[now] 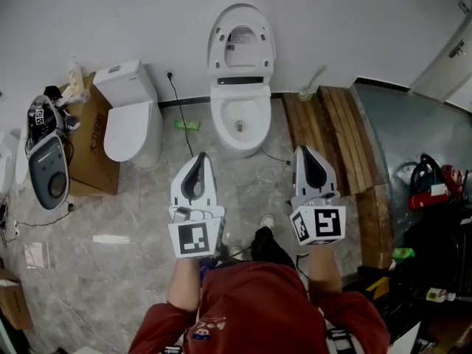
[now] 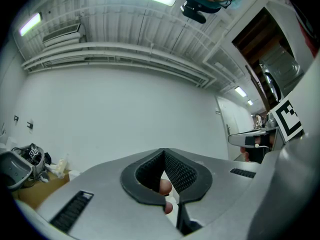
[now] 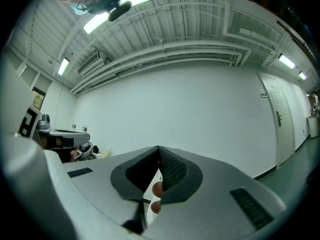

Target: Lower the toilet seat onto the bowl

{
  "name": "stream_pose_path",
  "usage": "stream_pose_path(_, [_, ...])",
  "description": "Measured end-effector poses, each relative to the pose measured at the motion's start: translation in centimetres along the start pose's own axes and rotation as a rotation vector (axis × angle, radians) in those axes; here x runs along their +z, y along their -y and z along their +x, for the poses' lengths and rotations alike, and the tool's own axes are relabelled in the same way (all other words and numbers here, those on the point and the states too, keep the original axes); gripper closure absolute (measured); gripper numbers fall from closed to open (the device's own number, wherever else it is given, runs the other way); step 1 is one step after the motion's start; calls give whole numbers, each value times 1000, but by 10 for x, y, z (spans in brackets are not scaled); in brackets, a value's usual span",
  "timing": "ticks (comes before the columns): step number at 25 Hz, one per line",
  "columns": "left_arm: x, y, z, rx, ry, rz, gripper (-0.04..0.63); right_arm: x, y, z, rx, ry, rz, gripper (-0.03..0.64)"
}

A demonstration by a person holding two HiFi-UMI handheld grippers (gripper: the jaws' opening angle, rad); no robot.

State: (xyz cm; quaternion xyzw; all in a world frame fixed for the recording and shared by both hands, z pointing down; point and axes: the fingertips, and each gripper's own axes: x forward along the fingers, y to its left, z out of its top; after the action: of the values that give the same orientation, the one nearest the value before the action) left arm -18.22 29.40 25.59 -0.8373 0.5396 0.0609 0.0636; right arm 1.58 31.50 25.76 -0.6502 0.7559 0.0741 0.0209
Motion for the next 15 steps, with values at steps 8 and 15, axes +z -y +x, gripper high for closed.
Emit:
stream_pose_path(8, [-12,-2,39,10,-25,5,586,-17,18,39,16,-14,42,603])
stream_pose_path(15, [-15,12,100,20,-33,23,586,-21,61,85,30,-2,52,604])
